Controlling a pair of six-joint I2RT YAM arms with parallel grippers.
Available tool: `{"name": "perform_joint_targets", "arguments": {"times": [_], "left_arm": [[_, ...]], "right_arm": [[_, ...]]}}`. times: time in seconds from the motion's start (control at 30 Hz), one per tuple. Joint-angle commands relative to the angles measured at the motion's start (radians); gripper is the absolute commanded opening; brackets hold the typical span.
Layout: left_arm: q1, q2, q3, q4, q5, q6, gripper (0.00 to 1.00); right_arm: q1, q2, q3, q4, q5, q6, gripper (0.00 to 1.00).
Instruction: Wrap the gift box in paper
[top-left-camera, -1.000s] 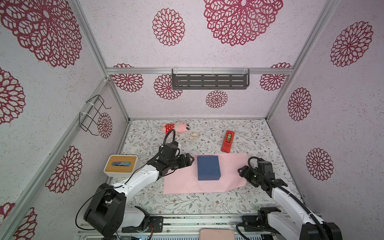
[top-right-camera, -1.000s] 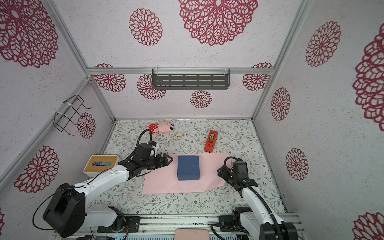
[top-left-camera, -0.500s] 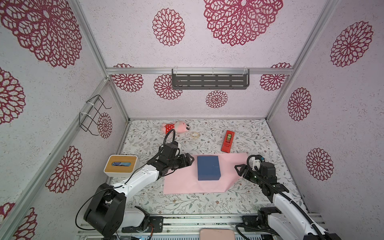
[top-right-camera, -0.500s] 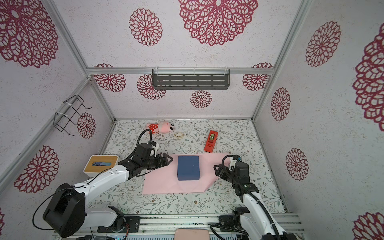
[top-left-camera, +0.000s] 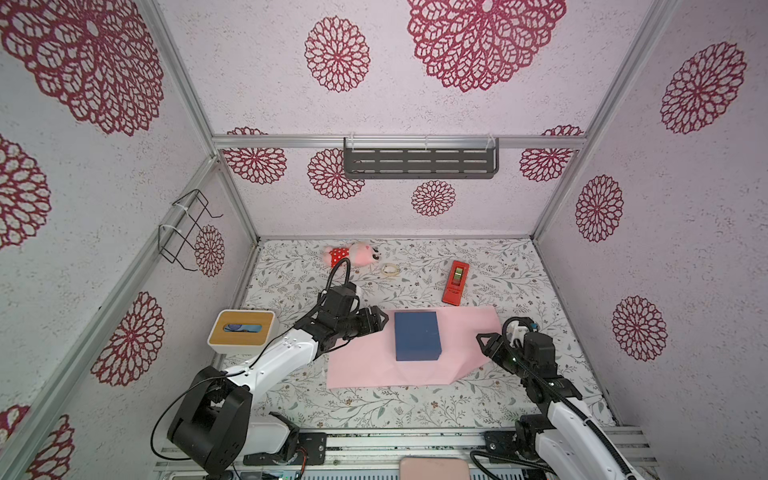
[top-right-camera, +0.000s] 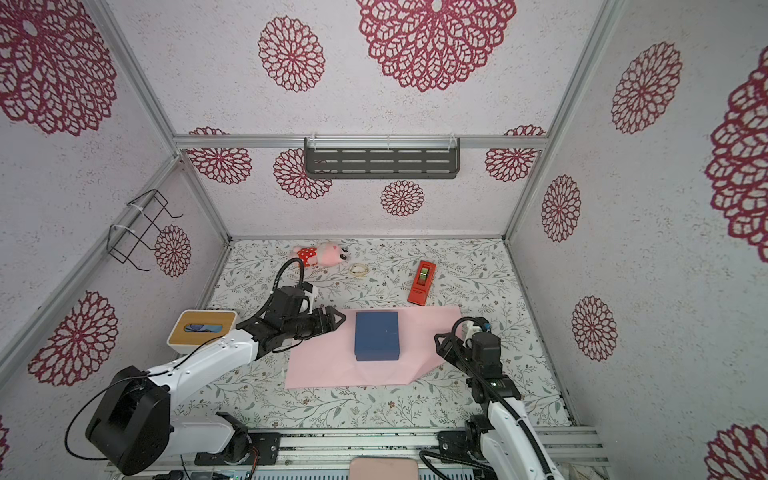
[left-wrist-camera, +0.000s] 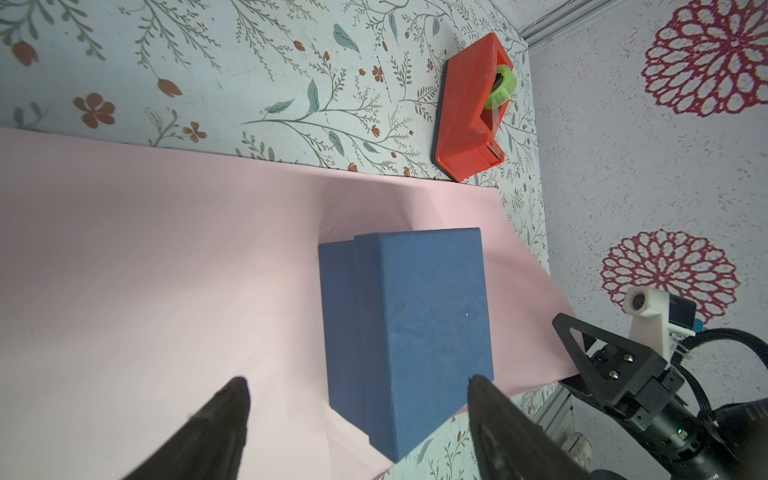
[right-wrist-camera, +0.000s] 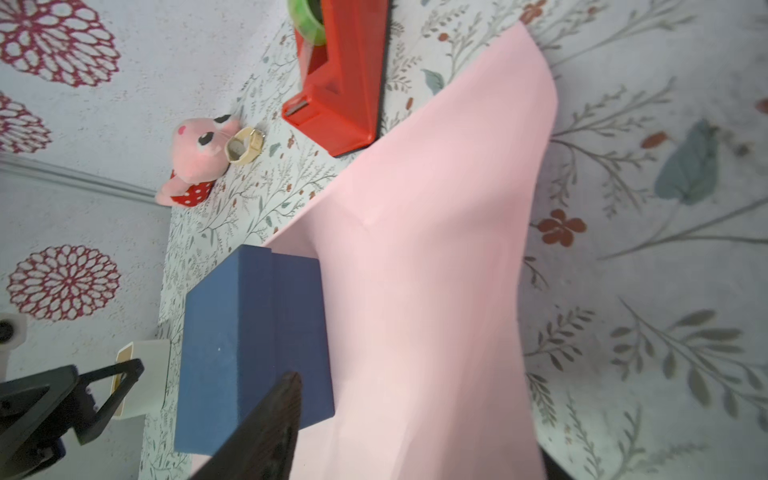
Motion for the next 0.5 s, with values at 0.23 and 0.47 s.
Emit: {"name": "perform_joint_targets", "arguments": {"times": [0.23, 0.47], "left_arm": [[-0.01, 0.003, 0.026, 0.006, 0.003, 0.002, 0.84], [-0.014, -0.006, 0.032, 0.001, 0.006, -0.003, 0.84]], "right_arm": [[0.003, -0.05, 0.031, -0.123, 0.142, 0.008, 0.32], [0.005, -0.036, 0.053, -0.127, 0.144, -0.053, 0.08]]}}
